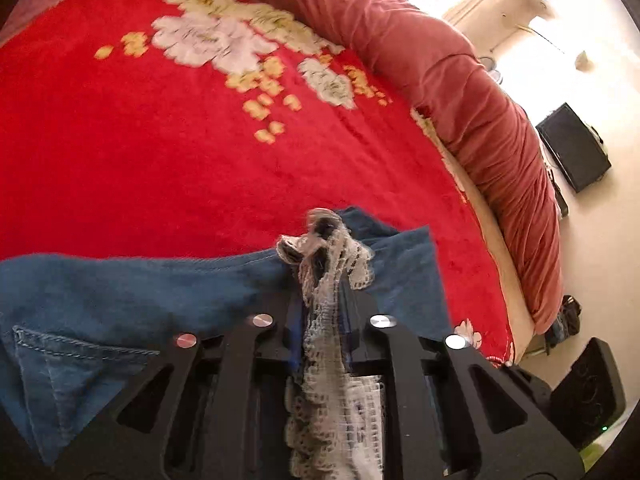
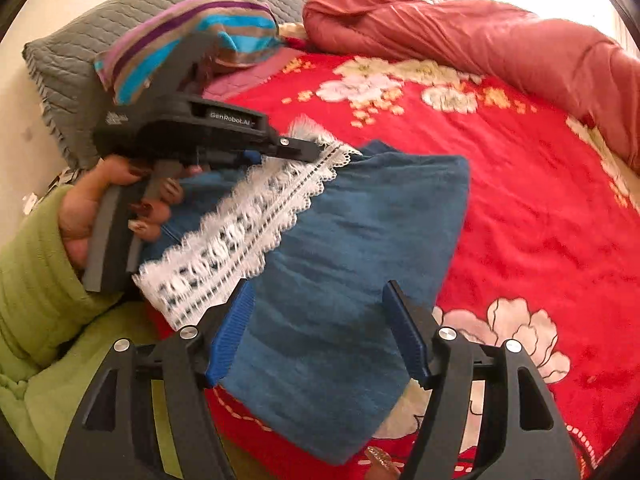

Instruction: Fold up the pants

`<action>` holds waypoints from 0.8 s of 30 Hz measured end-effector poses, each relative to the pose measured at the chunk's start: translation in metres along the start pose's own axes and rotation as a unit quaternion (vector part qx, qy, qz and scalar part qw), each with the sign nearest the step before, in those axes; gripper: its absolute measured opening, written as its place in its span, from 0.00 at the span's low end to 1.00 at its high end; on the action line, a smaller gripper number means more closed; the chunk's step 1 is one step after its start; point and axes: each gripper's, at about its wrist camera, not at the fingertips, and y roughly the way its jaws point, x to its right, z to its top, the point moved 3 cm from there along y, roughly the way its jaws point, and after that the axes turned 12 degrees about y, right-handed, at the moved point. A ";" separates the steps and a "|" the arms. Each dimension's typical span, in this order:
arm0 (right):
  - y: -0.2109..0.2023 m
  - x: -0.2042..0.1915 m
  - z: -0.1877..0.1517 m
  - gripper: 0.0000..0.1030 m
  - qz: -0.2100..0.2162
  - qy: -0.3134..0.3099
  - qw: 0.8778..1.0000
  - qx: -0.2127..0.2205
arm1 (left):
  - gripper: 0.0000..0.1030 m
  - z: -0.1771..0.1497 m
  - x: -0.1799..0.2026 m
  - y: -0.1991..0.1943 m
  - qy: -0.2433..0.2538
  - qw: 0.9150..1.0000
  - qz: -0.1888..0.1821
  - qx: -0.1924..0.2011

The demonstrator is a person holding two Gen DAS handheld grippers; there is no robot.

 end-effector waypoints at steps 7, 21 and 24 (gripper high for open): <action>0.021 -0.001 -0.014 0.66 -0.034 -0.028 0.999 -0.022 | 0.19 -0.002 -0.013 -0.001 0.011 0.999 0.049 0.001; 0.000 0.003 -0.006 0.66 -0.017 -0.004 1.000 -0.002 | 0.70 -0.021 -0.005 -0.056 0.035 0.993 0.111 0.008; -0.007 0.005 -0.005 0.66 -0.016 0.000 1.000 0.006 | 0.71 -0.031 -0.004 -0.070 0.033 0.992 0.125 0.006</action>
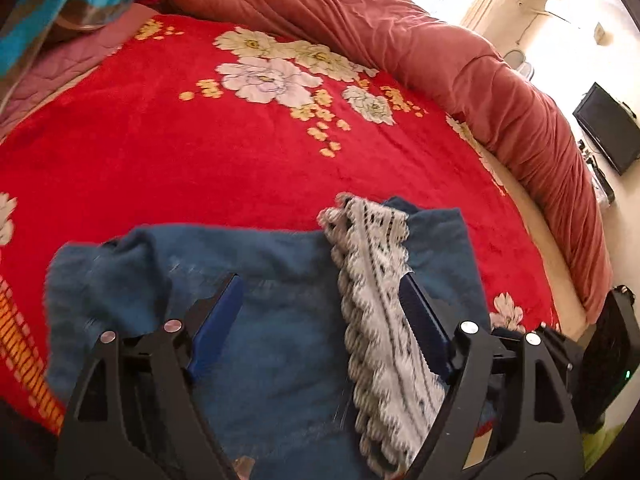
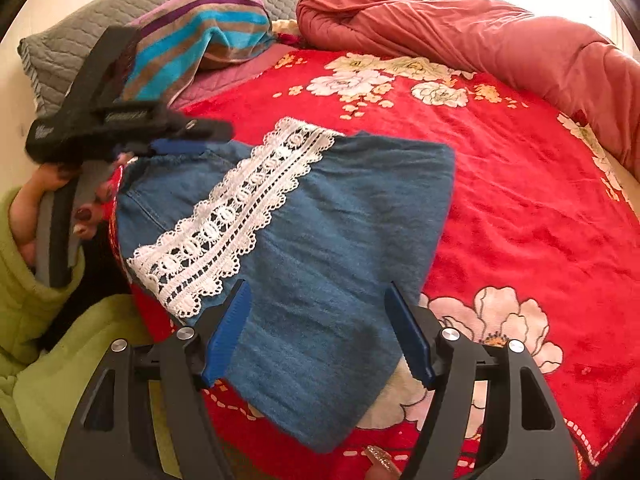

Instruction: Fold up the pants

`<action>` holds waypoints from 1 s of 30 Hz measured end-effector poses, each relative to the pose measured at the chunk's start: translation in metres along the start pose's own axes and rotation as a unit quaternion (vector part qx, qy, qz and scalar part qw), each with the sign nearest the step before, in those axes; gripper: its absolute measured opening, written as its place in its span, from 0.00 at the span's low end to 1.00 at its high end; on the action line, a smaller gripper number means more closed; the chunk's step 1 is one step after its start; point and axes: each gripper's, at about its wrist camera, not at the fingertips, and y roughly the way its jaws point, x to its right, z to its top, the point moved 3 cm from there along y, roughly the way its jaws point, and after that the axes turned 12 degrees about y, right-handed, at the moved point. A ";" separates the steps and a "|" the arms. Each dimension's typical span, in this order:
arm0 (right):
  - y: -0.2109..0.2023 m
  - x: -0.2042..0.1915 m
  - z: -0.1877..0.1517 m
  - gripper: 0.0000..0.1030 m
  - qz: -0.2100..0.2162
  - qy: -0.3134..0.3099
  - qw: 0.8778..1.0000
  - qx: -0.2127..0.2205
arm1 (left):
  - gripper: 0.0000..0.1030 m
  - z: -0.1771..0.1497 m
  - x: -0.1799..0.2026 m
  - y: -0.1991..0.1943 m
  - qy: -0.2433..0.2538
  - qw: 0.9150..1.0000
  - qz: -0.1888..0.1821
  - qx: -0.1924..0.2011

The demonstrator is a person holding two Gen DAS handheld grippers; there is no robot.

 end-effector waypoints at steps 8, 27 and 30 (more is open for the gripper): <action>-0.012 0.005 -0.001 0.66 0.006 0.007 1.000 0.015 | 0.72 -0.028 0.011 -0.032 0.006 1.000 -0.002 0.001; -0.026 0.003 -0.010 0.66 0.028 0.002 0.999 0.027 | 0.42 -0.081 0.061 -0.008 -0.019 0.993 -0.083 -0.079; -0.022 0.005 -0.013 0.66 0.028 0.007 0.999 0.021 | 0.23 -0.084 0.069 -0.001 -0.006 0.994 -0.070 -0.086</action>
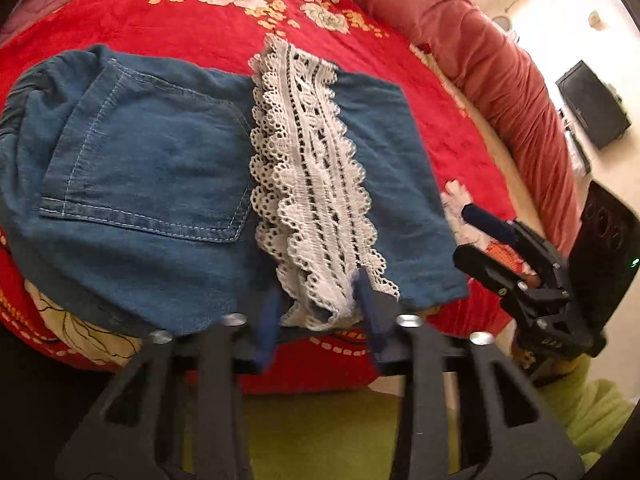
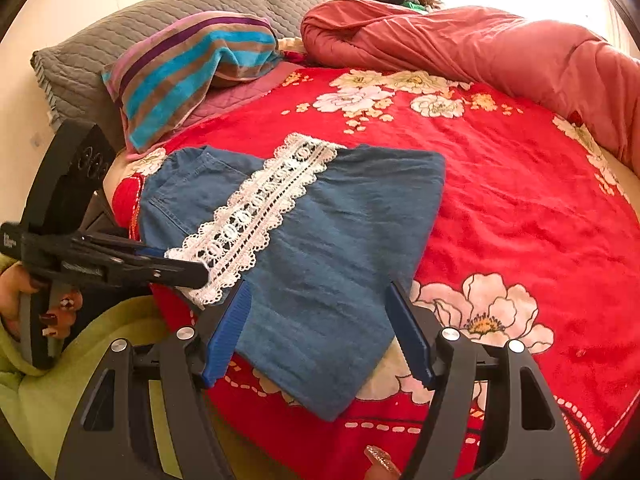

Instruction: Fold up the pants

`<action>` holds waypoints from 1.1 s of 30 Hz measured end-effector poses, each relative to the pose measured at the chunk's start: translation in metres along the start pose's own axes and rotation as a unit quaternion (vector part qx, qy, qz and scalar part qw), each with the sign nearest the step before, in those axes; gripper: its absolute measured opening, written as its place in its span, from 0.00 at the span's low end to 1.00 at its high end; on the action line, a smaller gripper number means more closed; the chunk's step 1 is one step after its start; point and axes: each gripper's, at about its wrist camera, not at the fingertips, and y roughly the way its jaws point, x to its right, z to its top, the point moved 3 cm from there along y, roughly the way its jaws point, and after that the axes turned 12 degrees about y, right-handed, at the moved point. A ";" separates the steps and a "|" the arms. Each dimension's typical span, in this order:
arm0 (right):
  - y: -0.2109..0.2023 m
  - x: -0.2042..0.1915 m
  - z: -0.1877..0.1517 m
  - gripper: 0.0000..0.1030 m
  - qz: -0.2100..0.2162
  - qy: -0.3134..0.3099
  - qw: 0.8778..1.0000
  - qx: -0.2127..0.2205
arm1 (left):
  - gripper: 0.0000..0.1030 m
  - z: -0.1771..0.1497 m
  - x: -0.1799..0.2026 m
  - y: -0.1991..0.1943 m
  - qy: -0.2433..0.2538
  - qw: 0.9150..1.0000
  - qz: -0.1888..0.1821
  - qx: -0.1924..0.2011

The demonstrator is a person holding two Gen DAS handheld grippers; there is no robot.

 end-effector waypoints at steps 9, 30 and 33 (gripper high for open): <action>0.000 -0.018 -0.003 0.66 0.017 -0.025 1.000 -0.005 | 0.22 -0.006 -0.002 -0.001 0.023 0.999 0.038 -0.009; 0.017 0.000 -0.015 0.66 -0.011 0.001 0.999 -0.042 | 0.36 -0.002 0.001 -0.010 0.040 0.998 0.057 0.007; 0.011 0.002 -0.012 0.79 -0.010 0.007 0.999 -0.034 | 0.42 -0.001 0.003 -0.014 0.044 0.997 0.067 0.012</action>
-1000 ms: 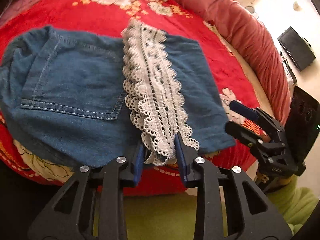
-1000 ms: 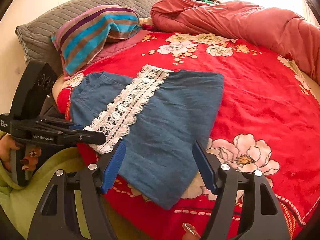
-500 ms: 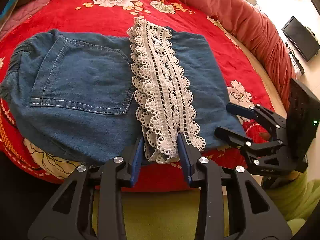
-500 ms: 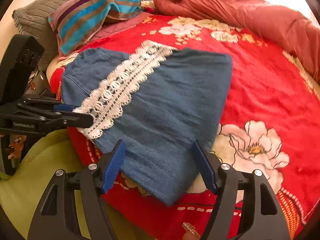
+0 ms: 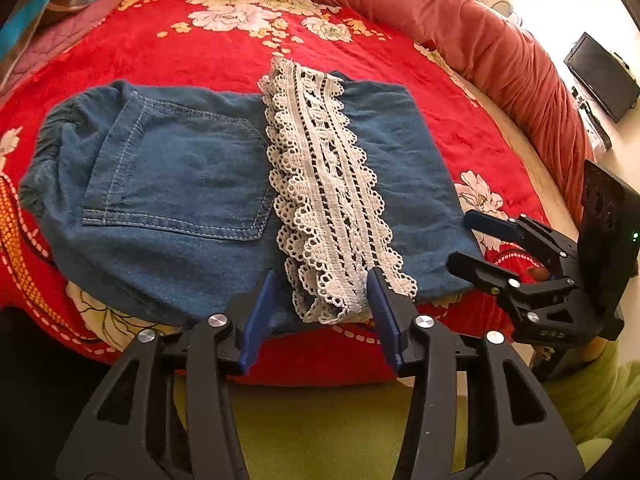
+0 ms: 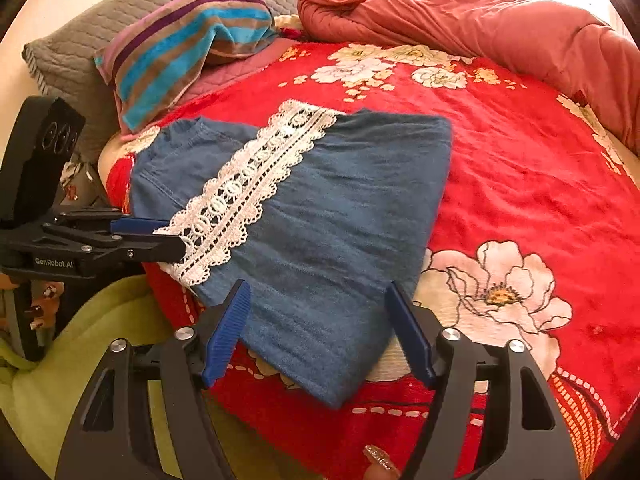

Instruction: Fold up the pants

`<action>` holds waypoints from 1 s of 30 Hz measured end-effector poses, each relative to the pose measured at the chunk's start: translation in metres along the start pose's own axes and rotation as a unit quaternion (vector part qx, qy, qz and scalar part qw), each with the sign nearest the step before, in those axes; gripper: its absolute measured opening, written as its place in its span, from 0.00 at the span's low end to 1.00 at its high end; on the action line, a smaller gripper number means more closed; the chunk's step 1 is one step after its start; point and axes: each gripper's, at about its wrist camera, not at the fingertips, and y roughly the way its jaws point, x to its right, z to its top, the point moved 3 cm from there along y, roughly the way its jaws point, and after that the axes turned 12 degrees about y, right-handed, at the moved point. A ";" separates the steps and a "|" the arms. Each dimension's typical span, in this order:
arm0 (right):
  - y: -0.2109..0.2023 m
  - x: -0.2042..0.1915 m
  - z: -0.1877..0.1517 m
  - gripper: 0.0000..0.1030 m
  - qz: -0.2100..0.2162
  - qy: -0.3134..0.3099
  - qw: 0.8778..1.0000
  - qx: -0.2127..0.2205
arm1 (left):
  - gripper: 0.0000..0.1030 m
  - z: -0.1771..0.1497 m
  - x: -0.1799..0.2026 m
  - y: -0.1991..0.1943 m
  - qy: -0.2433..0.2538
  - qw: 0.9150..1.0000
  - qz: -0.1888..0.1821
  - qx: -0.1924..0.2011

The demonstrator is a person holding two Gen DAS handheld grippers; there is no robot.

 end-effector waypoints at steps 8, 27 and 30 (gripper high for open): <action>-0.013 0.005 0.005 0.80 -0.002 0.016 1.000 0.020 | 0.66 0.005 0.005 -0.016 0.019 0.999 0.035 0.019; -0.031 -0.009 0.017 0.80 -0.002 0.009 0.999 0.037 | 0.89 0.003 -0.013 -0.048 0.010 0.994 0.091 0.063; -0.030 -0.014 0.022 0.95 -0.005 0.007 0.999 0.035 | 0.90 0.001 -0.017 -0.053 0.002 0.994 0.085 0.069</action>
